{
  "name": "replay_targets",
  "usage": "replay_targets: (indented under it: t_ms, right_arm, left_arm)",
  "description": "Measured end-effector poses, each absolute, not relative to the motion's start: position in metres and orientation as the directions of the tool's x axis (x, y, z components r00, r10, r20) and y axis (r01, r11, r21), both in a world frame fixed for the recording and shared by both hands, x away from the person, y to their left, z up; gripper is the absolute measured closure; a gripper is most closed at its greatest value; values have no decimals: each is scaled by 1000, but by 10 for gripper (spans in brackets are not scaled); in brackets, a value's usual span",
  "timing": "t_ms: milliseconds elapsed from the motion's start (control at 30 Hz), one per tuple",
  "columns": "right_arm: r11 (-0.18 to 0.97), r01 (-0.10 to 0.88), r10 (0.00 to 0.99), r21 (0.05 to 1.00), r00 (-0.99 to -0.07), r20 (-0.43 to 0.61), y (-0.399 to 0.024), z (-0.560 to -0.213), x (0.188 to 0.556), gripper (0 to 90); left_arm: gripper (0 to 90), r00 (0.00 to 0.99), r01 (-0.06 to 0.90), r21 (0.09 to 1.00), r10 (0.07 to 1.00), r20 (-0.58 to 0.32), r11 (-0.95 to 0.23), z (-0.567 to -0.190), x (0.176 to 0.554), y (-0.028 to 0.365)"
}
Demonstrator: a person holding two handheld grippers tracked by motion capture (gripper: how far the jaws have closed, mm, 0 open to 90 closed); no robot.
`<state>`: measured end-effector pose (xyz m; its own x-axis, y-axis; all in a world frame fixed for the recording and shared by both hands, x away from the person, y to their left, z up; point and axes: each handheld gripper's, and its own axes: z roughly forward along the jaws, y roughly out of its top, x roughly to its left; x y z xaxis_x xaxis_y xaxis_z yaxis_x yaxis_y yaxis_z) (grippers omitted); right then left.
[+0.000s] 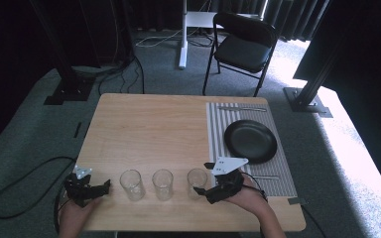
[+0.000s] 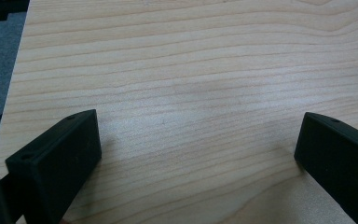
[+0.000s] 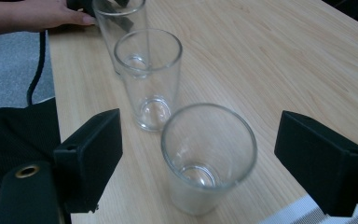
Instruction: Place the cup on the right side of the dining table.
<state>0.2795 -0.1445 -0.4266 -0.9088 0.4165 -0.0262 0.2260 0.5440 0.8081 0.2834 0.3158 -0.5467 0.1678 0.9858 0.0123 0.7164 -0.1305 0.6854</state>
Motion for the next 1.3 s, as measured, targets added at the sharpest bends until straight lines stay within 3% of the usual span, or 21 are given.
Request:
replay_targets:
  t_ms: [1300]
  right_arm:
    - [656,169,278,735,-960,-27,-70,-427,297,158]
  left_arm:
    - [7,168,717,685,986,12,-130,-547,283,316]
